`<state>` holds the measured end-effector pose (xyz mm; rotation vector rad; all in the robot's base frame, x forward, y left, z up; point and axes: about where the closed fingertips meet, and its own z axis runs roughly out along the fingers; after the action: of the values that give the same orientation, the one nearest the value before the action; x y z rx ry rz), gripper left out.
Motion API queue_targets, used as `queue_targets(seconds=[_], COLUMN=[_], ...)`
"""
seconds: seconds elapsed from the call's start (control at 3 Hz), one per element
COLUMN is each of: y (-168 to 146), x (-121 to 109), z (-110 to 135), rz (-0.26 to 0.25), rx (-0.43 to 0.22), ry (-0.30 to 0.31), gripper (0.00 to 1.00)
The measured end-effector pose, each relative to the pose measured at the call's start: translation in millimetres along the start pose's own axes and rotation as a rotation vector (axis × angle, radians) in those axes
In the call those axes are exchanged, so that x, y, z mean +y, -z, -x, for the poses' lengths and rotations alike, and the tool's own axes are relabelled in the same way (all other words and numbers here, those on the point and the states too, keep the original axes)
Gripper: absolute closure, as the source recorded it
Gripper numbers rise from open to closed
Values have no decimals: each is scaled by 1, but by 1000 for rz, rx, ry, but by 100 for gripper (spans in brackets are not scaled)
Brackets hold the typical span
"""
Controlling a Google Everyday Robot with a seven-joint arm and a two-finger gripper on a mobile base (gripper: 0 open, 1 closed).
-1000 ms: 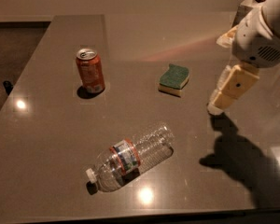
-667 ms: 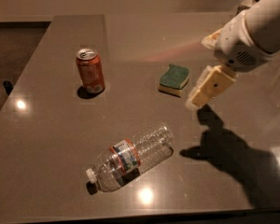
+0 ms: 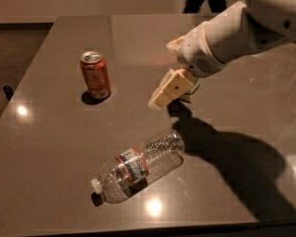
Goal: Knock coke can over
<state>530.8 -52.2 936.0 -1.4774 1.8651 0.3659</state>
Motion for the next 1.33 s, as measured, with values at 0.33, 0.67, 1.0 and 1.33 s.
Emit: queue_targets(seconds=[0.33,0.67,1.0,1.33], y=[-61,-92,-125,-154], x=[-6,-10,-13,-12], z=[37,59,79,97], rz=[64,95,135,180], rx=[-91,-147,-182,-199], ry=[16,21,32,39], gripper=[0,0,0,2])
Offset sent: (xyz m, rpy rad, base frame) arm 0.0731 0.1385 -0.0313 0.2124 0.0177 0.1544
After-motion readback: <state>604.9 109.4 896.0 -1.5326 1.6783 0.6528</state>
